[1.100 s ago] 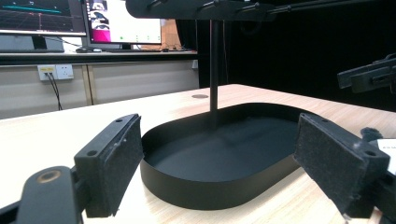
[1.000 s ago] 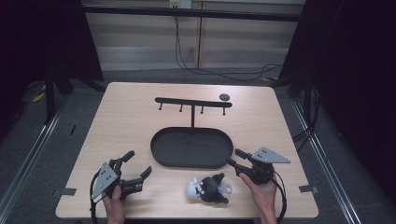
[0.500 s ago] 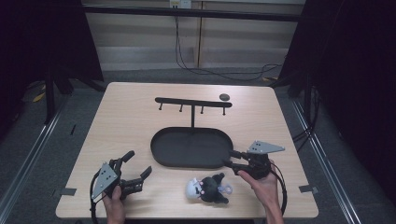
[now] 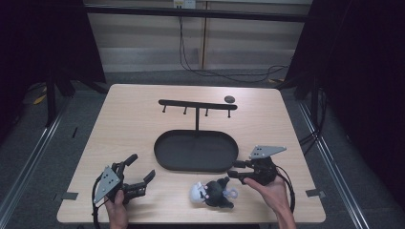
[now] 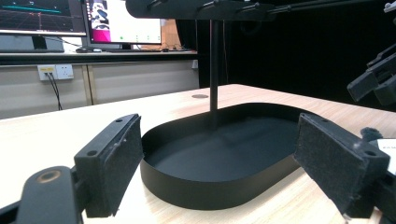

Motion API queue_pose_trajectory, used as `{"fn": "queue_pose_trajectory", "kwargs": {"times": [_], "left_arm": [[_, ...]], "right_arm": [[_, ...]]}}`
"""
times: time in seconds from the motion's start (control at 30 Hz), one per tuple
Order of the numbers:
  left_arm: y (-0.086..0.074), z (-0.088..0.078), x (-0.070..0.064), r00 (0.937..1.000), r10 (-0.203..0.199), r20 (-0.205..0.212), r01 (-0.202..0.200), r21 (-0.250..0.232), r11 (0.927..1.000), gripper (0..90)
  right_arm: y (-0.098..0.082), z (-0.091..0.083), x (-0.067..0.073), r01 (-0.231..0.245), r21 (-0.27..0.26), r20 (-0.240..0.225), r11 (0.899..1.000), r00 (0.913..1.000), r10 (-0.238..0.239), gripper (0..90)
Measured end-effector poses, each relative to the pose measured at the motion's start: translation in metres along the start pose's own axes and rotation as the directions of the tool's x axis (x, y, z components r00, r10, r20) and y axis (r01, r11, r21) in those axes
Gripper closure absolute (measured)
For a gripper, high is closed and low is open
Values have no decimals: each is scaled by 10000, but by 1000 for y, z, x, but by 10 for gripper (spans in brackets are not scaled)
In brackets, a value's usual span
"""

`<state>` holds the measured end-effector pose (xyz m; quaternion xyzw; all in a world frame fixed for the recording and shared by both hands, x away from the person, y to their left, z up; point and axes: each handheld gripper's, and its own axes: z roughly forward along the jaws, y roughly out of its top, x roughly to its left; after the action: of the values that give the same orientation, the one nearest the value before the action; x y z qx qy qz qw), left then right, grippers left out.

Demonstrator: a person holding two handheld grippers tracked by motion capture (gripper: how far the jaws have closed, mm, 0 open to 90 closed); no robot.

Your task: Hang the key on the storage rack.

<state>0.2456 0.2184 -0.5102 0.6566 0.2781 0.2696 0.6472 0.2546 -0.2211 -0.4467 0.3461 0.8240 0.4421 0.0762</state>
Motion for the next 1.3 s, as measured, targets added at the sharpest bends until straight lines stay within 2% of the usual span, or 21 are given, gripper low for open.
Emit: {"fn": "queue_pose_trajectory", "kwargs": {"times": [0.07,0.17,0.23,0.3,0.37,0.57,0.63,0.73,1.0,1.07,1.17,1.3], "left_arm": [[0,0,0,10000,1,2,-1,-1,10000,154],[0,0,0,10000,0,0,0,-1,10000,154],[0,0,0,10000,2,-1,-2,-3,10000,154],[0,0,0,10000,-1,-1,1,-2,10000,154],[0,0,0,10000,2,-1,-2,-2,10000,154],[0,0,0,10000,0,1,0,-2,10000,154],[0,0,0,10000,0,-2,0,-1,10000,154],[0,0,0,10000,3,-2,-3,-1,10000,154],[0,0,0,10000,2,0,-2,-1,10000,154],[0,0,0,10000,-1,1,1,-1,10000,154],[0,0,0,10000,0,-6,0,-1,10000,154],[0,0,0,10000,-2,-3,2,-4,10000,154]], "right_arm": [[0,1,0,73,167,-124,9998,9999,-71,538],[-2,3,1,102,493,-563,9987,9984,-74,572],[-3,4,1,187,664,-667,9976,9977,-142,601],[-3,4,0,234,660,-705,9975,9973,-188,635],[-4,5,0,183,753,-957,9970,9953,-111,660],[-4,8,-1,390,1513,-1428,9877,9896,-172,693],[-4,9,-1,457,1529,-1356,9872,9904,-248,708],[-4,9,-2,478,1663,-1518,9849,9882,-224,713],[1,13,-1,719,2490,-1658,9658,9857,-306,670],[2,14,0,776,2780,-1590,9574,9867,-338,661],[4,19,1,978,3193,-1750,9426,9836,-428,643],[8,24,1,998,3577,-1798,9285,9830,-365,589]]}}
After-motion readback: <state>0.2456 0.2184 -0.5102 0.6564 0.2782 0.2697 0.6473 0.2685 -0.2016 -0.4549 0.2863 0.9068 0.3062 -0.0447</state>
